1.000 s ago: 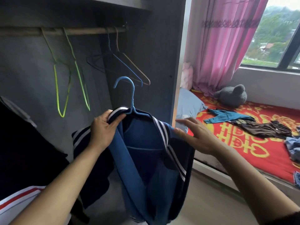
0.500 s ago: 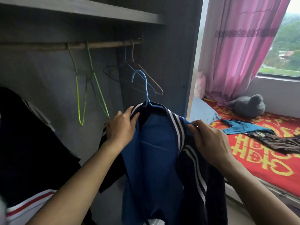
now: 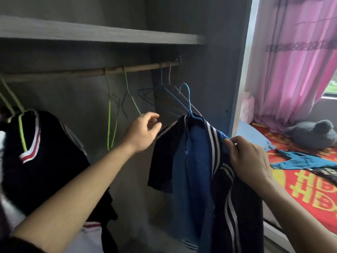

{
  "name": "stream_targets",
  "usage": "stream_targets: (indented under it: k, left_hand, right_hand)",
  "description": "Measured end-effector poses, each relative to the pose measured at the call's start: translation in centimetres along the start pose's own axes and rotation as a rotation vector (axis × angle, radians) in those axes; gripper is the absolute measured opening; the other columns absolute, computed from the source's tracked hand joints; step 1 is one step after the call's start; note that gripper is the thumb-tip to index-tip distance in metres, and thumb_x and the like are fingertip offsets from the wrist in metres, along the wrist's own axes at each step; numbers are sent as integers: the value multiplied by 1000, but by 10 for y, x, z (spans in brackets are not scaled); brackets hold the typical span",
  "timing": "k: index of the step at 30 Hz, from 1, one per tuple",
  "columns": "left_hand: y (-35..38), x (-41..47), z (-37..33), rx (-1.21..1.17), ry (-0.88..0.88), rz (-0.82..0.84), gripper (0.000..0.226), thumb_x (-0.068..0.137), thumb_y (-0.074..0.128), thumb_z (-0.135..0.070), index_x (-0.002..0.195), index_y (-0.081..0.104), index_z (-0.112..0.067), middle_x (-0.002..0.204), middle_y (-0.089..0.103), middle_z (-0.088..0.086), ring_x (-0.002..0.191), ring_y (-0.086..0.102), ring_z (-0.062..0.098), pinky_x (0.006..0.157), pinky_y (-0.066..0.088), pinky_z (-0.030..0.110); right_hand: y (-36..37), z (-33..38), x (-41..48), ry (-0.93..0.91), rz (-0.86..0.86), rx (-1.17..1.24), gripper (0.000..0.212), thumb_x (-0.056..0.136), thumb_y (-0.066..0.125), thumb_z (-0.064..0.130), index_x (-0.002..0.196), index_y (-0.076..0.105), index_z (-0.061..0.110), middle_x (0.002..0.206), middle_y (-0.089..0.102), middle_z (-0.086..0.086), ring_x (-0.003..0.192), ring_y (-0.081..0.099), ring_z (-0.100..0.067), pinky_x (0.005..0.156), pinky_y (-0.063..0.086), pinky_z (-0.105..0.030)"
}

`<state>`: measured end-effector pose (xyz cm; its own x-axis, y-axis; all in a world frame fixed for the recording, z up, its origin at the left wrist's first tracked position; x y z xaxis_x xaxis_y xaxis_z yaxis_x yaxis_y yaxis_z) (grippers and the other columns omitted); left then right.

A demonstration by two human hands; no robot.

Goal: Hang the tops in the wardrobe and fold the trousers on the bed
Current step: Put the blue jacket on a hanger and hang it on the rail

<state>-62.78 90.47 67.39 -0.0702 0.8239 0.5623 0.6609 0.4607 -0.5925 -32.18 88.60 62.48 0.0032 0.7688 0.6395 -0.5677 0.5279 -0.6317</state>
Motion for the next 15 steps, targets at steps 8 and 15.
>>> stream_targets:
  k: [8, 15]
  left_hand:
    - [-111, 84, 27, 802, -70, -234, 62, 88, 61, -35, 140, 40, -10, 147, 31, 22, 136, 29, 42, 107, 31, 53]
    - [-151, 103, 72, 964, -169, -239, 85, 88, 60, -45, 155, 17, -15, 164, 1, 10, 150, -5, 28, 116, -1, 60]
  right_hand:
    - [47, 52, 82, 39, 33, 75, 35, 101, 43, 45, 105, 65, 17, 100, 70, -11, 94, 60, -39, 68, 36, -35]
    - [84, 106, 148, 114, 75, 267, 36, 100, 44, 42, 97, 63, 11, 90, 58, -3, 82, 49, -27, 72, 38, -34]
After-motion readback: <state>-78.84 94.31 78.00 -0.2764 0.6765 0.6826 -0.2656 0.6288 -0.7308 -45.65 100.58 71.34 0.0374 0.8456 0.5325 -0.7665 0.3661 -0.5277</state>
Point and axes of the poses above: each hand's wrist, its own x-axis towards the middle knuckle, its own y-axis out of the palm, z = x × y, the point moved 9 cm from there along x, towards the middle knuckle
